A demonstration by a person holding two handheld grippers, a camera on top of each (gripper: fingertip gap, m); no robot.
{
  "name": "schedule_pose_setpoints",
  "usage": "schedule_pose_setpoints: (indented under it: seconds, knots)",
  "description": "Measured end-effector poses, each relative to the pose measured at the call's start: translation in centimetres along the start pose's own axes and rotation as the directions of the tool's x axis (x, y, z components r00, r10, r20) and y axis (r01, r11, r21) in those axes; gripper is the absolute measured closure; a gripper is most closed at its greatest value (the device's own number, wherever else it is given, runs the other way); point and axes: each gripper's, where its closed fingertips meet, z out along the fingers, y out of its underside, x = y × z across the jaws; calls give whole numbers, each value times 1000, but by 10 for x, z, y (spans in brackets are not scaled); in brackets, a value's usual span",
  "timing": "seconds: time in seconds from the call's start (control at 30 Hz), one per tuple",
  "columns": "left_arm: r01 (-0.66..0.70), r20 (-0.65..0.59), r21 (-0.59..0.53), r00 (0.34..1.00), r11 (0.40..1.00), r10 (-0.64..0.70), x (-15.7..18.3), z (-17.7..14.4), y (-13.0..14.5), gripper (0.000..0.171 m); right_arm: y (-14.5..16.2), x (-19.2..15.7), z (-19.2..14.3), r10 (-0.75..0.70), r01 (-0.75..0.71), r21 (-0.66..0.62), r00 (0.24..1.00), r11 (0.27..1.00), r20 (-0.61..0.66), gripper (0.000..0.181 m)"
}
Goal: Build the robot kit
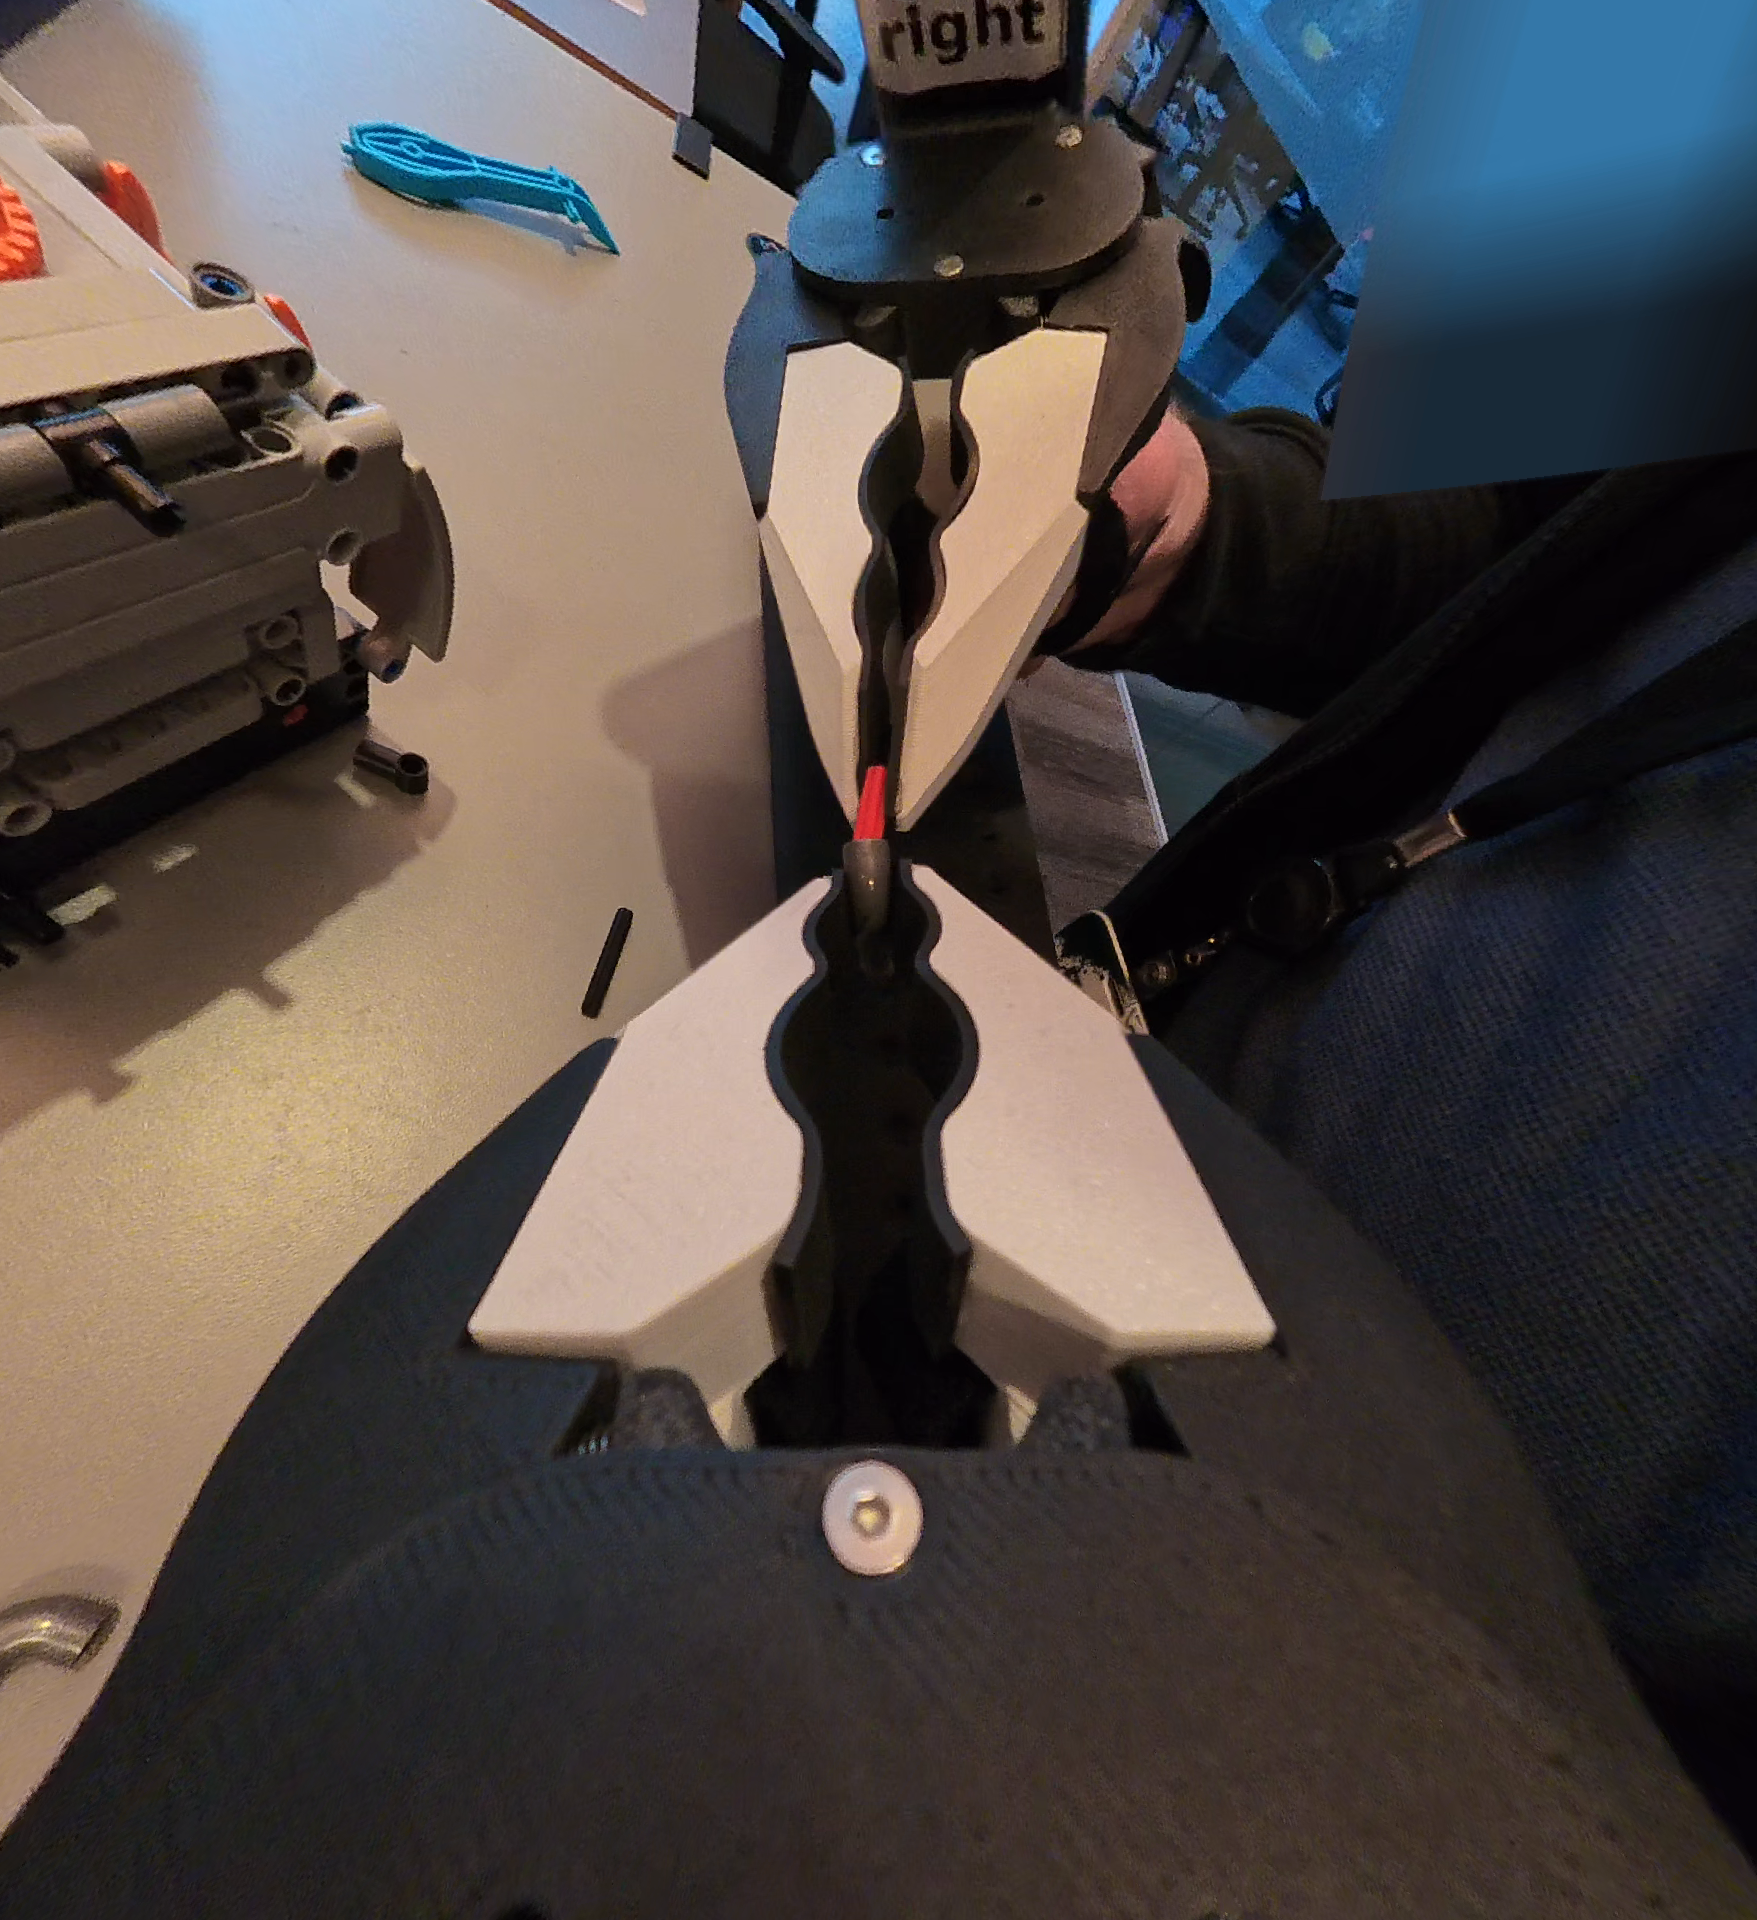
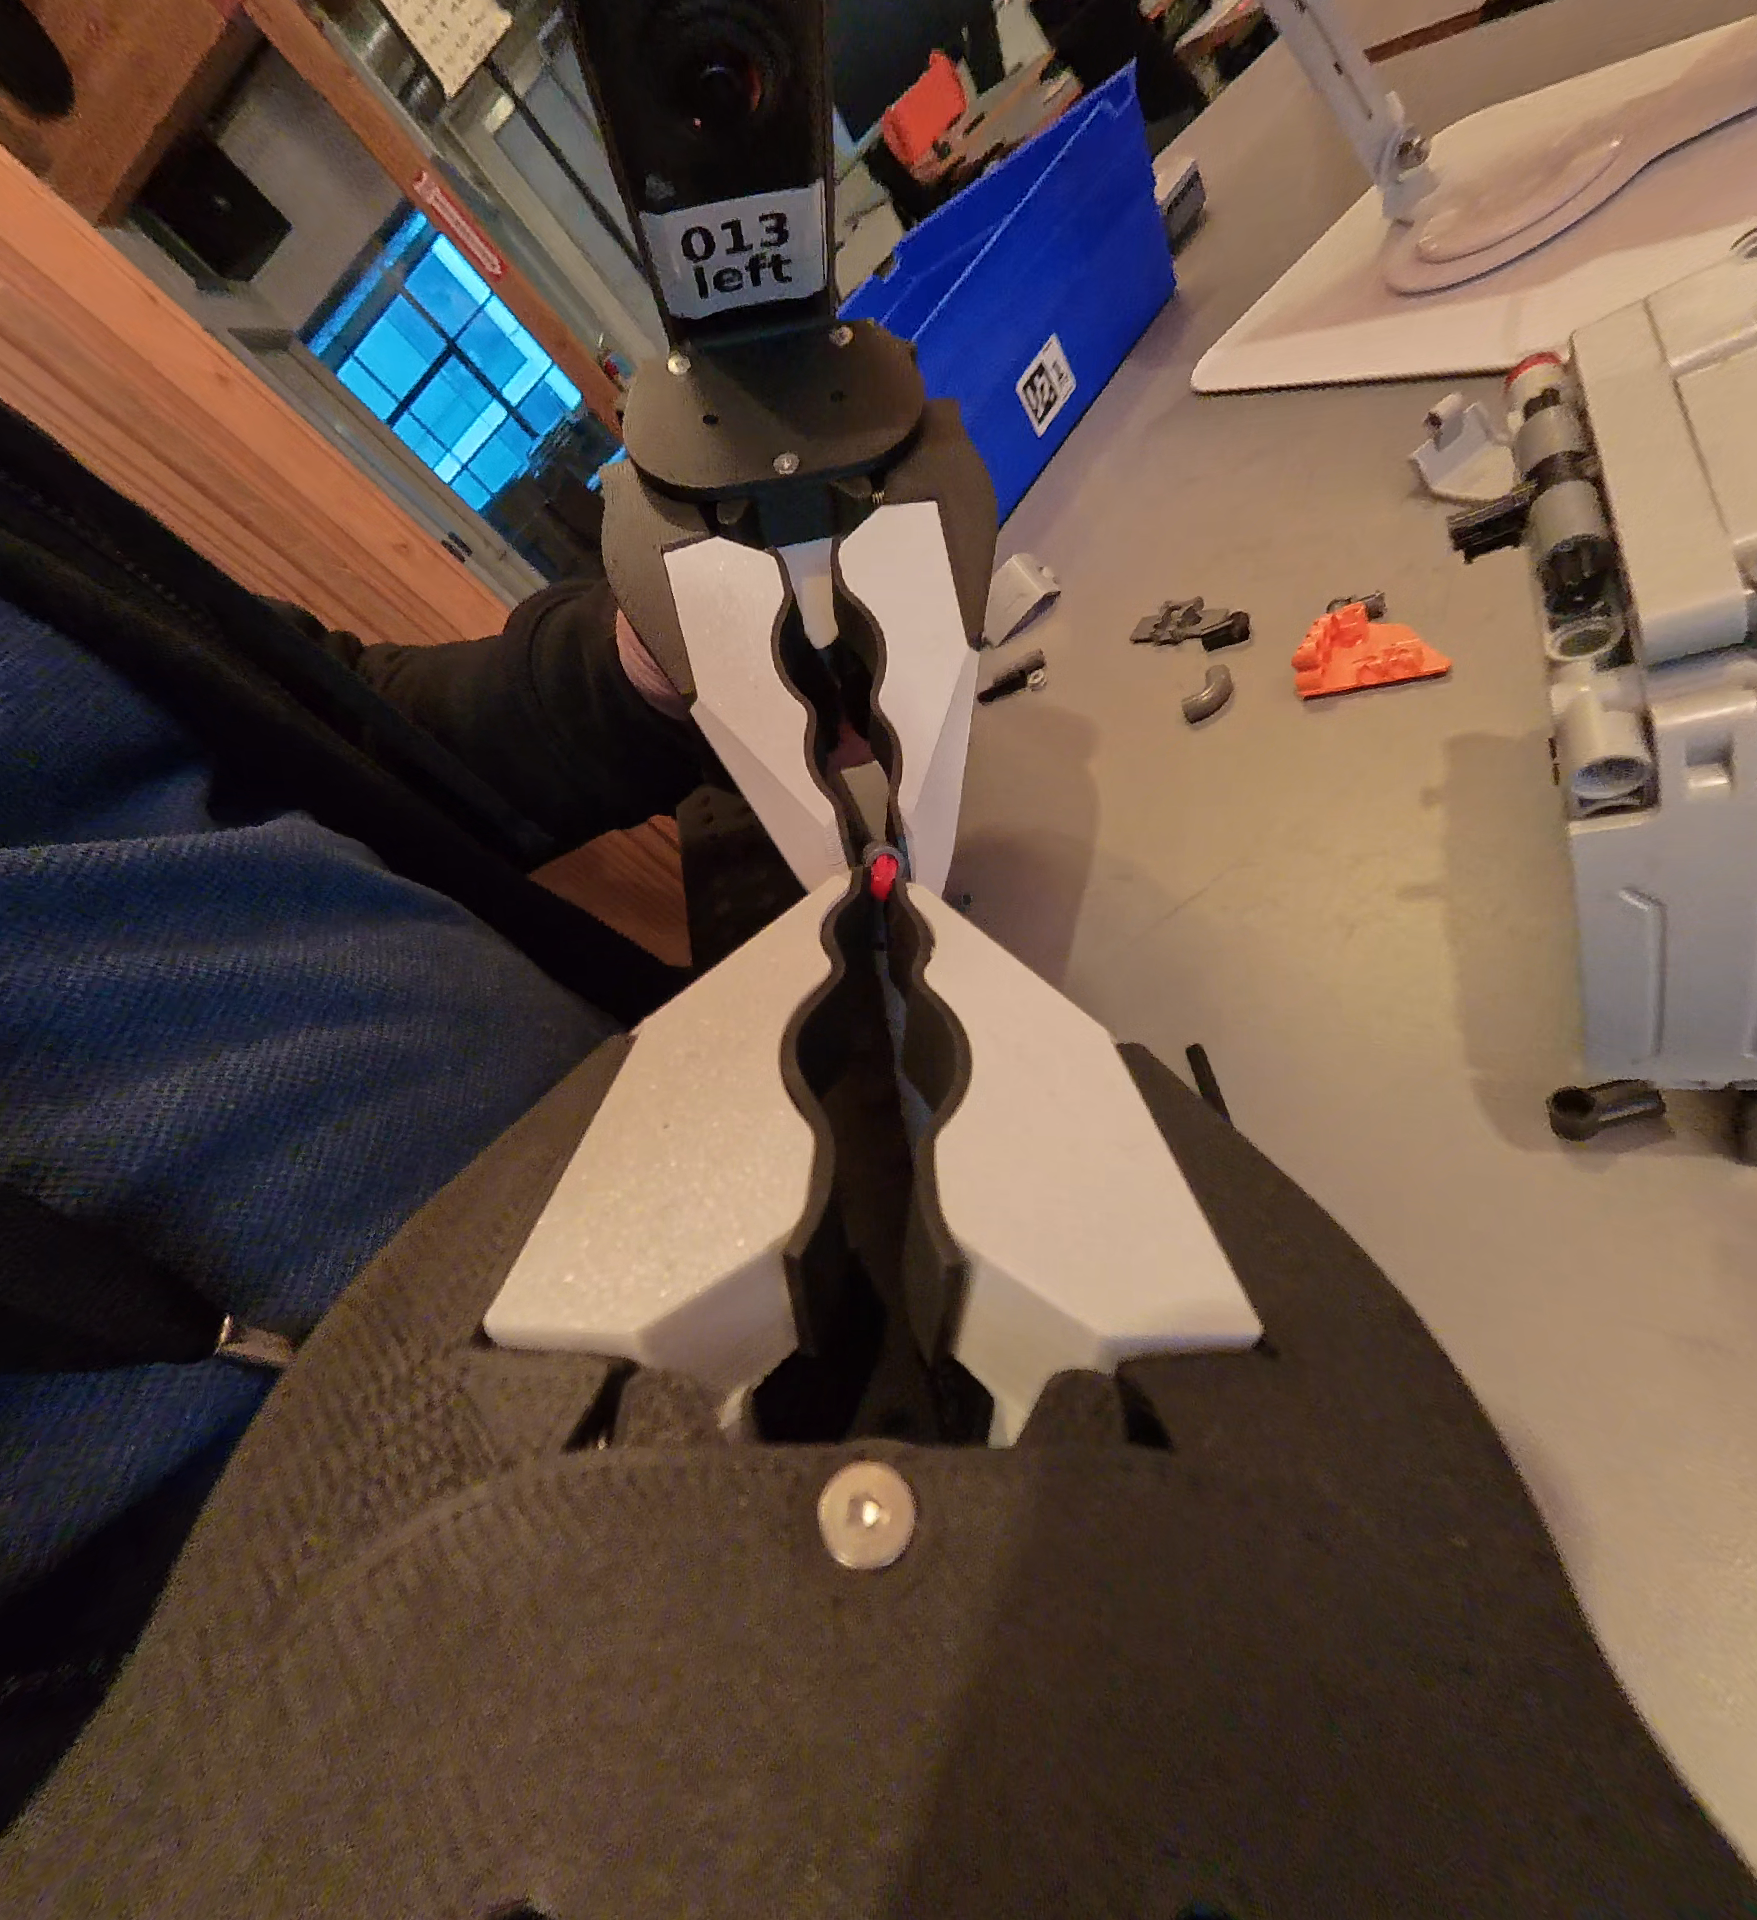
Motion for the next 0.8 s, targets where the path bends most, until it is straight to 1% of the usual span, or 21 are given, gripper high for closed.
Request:
schedule_pose_setpoints:
  seconds: [0.13,0.27,0.33,0.4,0.53,0.67,0.73,0.8]
  knots:
    - [-64,57,-59,996,996,67,-2,1,2,167,1,0,-1,-10,10,-75,1000,997,1,181]
    - [-139,129,-140,979,980,157,-6,2,4,167,2,1,-2,21,-18,-131,1000,991,21,181]
    - [-155,127,-174,976,973,178,-4,3,6,167,5,0,-2,14,-9,-156,999,988,34,181]
    - [-172,151,-202,967,964,204,-6,3,8,167,5,1,-2,32,-25,-168,999,986,38,181]
    - [-186,184,-212,957,959,226,-8,2,5,168,3,2,-2,97,-89,-128,994,988,54,181]
    - [-185,204,-223,951,957,232,-9,4,7,168,4,2,-2,181,-177,-53,980,983,84,181]
    - [-173,188,-186,960,967,208,-7,4,4,167,1,1,-4,205,-205,-6,973,979,111,181]
    - [-147,143,-148,975,978,168,-3,4,1,167,-1,-3,-5,156,-160,27,981,987,119,181]
